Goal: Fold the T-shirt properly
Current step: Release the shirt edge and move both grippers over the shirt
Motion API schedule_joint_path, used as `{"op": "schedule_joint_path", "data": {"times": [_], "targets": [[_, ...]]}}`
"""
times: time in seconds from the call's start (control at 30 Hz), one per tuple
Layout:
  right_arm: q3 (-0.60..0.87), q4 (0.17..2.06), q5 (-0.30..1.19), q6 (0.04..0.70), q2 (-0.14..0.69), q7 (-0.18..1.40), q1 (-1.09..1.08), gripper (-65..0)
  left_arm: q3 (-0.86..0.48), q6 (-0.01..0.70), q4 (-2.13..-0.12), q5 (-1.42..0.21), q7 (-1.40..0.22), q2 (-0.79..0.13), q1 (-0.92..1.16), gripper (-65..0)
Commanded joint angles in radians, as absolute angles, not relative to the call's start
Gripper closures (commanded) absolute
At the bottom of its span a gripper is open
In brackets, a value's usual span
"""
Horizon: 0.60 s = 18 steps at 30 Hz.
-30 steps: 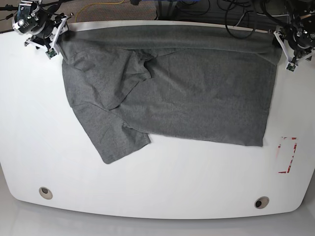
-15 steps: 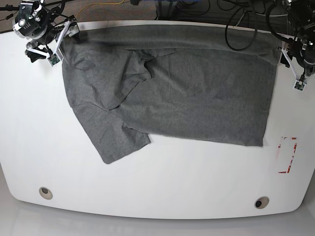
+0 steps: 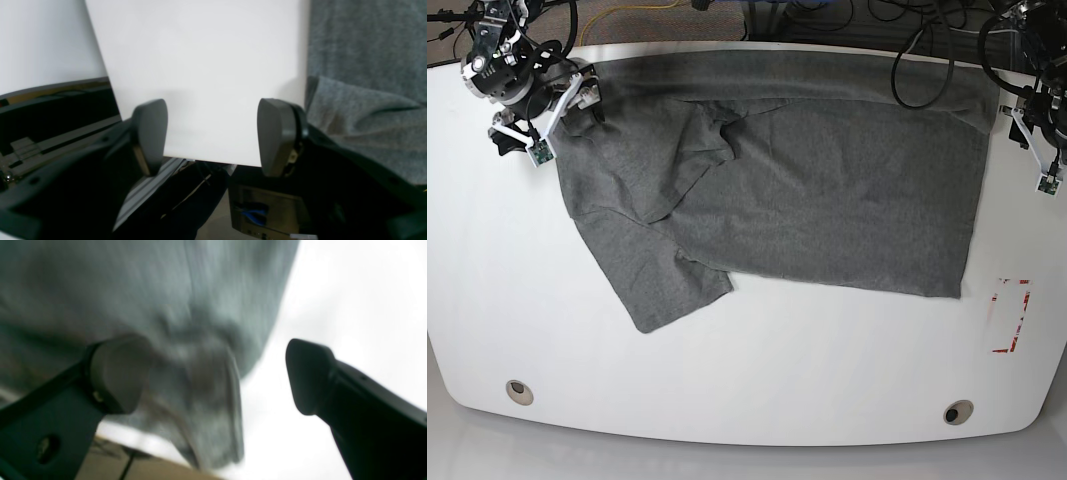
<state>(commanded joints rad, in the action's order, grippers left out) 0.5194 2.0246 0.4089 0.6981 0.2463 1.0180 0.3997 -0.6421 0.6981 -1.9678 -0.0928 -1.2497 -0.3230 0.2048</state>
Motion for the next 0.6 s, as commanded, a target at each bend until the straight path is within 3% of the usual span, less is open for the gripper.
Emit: {"op": "schedule_joint_path", "data": {"times": [0.17,0.43,0.5,0.6], "targets": [[0.519,2.025,0.449,0.698,0.197,1.084,0.358,-44.5,-0.616,0.698,-1.968,-0.091,-1.25,-0.32,0.203,-39.6],[0.499,2.022,0.529,0.698,0.159,1.118,0.32,-14.1,-0.539,0.698,-1.966,-0.091,-1.25,-0.22,0.209,-39.3],[0.472,2.014,0.512,0.698,0.151,1.118,0.297,-10.0,-0.533,0.698,-1.966,-0.091,-1.25,-0.193,0.209,-39.3],[0.43,1.997,0.472,0.698,0.147,1.119,0.26,-9.7,-0.53,0.698,-1.966,-0.087,-1.25,-0.154,0.211,-39.3]]}}
